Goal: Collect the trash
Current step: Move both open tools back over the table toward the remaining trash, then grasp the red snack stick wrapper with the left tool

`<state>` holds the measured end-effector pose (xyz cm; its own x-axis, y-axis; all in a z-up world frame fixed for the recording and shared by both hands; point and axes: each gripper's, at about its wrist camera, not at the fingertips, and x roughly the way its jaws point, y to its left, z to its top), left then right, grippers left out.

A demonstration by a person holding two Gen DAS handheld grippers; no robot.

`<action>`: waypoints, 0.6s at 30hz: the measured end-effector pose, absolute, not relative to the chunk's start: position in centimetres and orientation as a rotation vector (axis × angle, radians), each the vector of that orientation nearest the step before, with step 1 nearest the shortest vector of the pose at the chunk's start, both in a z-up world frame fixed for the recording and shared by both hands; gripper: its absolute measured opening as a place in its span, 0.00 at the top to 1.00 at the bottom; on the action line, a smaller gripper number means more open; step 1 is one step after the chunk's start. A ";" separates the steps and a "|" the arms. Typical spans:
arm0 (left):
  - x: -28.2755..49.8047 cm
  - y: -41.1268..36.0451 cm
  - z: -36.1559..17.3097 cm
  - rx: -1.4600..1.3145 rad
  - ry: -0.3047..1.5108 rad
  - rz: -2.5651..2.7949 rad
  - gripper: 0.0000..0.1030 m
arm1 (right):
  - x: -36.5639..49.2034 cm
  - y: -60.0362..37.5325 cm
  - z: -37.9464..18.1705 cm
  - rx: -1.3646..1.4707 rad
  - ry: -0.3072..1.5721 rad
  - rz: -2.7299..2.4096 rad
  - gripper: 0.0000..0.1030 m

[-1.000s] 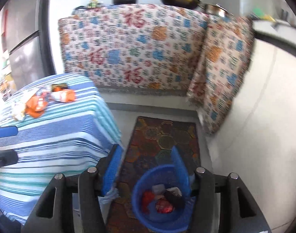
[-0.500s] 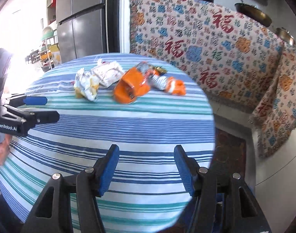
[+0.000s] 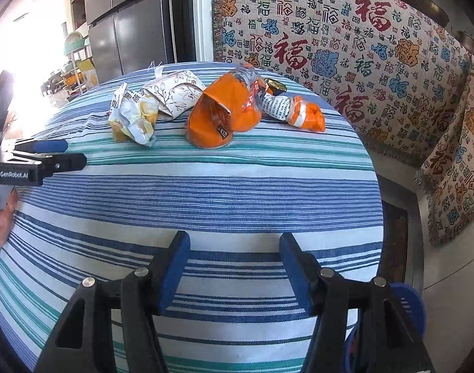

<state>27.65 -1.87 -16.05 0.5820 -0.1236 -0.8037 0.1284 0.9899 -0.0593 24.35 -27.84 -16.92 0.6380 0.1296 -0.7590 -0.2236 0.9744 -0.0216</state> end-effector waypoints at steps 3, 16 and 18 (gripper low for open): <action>29.5 -2.3 -16.3 0.087 0.966 -0.170 0.07 | 24.2 -27.8 -16.9 -0.120 0.852 0.204 0.41; 36.7 -4.4 -16.3 0.149 0.916 -0.230 0.32 | 24.4 -27.7 -17.1 -0.121 0.837 0.209 0.40; 37.1 -4.6 -16.1 0.145 0.899 -0.244 0.56 | 24.5 -27.7 -17.1 -0.120 0.837 0.210 0.40</action>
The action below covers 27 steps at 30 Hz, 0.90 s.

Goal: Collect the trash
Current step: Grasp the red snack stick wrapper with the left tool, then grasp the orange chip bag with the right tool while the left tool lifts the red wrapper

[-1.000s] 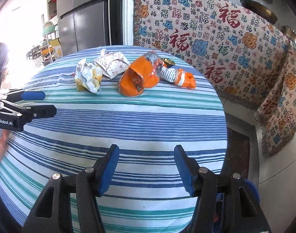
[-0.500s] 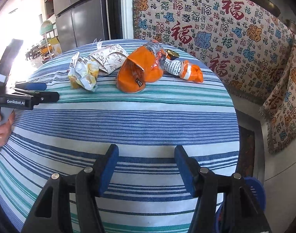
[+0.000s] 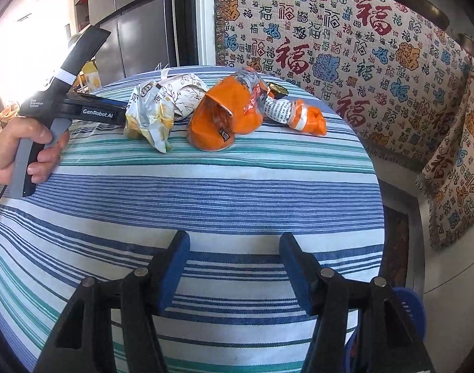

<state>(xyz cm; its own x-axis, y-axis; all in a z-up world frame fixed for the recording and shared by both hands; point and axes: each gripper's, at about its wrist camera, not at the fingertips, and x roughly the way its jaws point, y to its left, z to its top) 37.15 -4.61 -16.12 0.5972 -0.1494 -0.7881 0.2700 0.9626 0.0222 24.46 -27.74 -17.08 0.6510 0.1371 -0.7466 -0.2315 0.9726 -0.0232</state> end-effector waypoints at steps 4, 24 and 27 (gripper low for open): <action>36.5 -4.2 -15.9 0.133 0.896 -0.228 0.73 | 24.7 -27.8 -17.1 -0.119 0.841 0.219 0.40; 27.0 0.1 -16.0 0.041 0.919 -0.117 0.33 | 31.2 -22.3 -17.5 -0.123 0.916 0.242 0.11; 27.3 -0.2 -16.2 0.074 0.911 -0.095 0.25 | 33.2 -21.7 -17.7 -0.104 0.918 0.216 0.11</action>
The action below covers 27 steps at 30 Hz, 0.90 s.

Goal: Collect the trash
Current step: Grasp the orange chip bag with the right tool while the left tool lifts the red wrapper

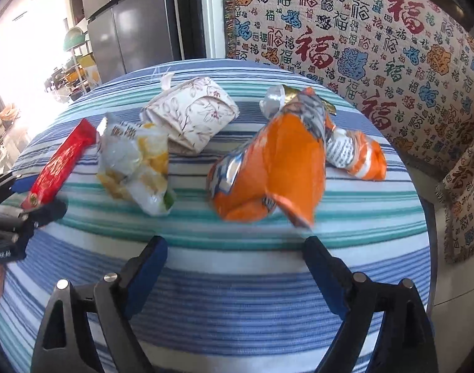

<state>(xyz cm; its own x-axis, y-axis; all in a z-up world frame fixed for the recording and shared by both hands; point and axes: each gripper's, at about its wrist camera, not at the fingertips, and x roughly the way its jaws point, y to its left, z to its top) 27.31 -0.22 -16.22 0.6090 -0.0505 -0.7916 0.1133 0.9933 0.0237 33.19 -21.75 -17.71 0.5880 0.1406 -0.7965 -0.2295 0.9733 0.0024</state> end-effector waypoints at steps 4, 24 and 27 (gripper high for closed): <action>27.6 -0.1 -16.3 0.073 0.917 -0.092 0.20 | 35.2 -22.3 -17.8 -0.020 0.906 0.197 0.11; 28.0 -0.3 -16.5 0.081 0.936 -0.082 0.09 | 31.3 -23.7 -16.7 -0.125 0.941 0.273 0.46; 28.2 -0.1 -16.6 0.071 0.955 -0.065 0.01 | 29.0 -24.0 -16.6 -0.148 0.921 0.272 0.45</action>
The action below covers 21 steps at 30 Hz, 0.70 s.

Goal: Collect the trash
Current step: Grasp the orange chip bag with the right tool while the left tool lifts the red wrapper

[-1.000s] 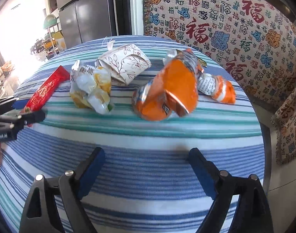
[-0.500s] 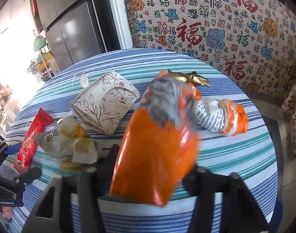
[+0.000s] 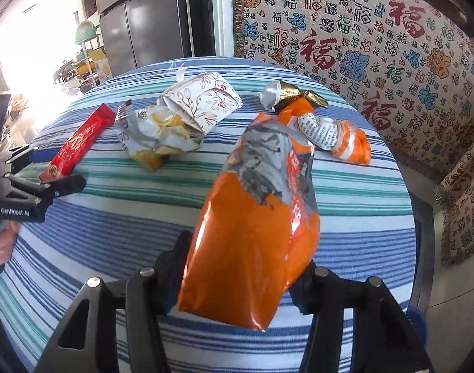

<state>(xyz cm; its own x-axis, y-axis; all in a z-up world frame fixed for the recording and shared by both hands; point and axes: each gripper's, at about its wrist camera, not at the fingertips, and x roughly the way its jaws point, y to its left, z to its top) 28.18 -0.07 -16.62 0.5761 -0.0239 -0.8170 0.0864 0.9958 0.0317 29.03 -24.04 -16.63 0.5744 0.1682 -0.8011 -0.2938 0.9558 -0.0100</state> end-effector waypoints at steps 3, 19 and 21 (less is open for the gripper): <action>28.2 0.1 -16.7 0.071 0.959 -0.062 0.00 | 28.4 -23.7 -16.8 -0.172 0.901 0.263 0.38; 27.4 -0.2 -15.9 0.107 0.897 -0.136 0.77 | 28.7 -23.7 -16.3 -0.127 0.940 0.254 0.46; 27.3 0.2 -15.8 0.079 0.896 -0.135 0.78 | 28.2 -24.0 -16.0 -0.120 0.934 0.268 0.46</action>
<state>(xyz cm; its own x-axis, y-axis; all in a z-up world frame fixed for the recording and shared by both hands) 27.31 0.17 -15.81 0.6171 -0.0836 -0.7824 0.1498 0.9886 0.0125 28.23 -23.95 -16.02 0.5641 0.1753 -0.8069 -0.2789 0.9602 0.0136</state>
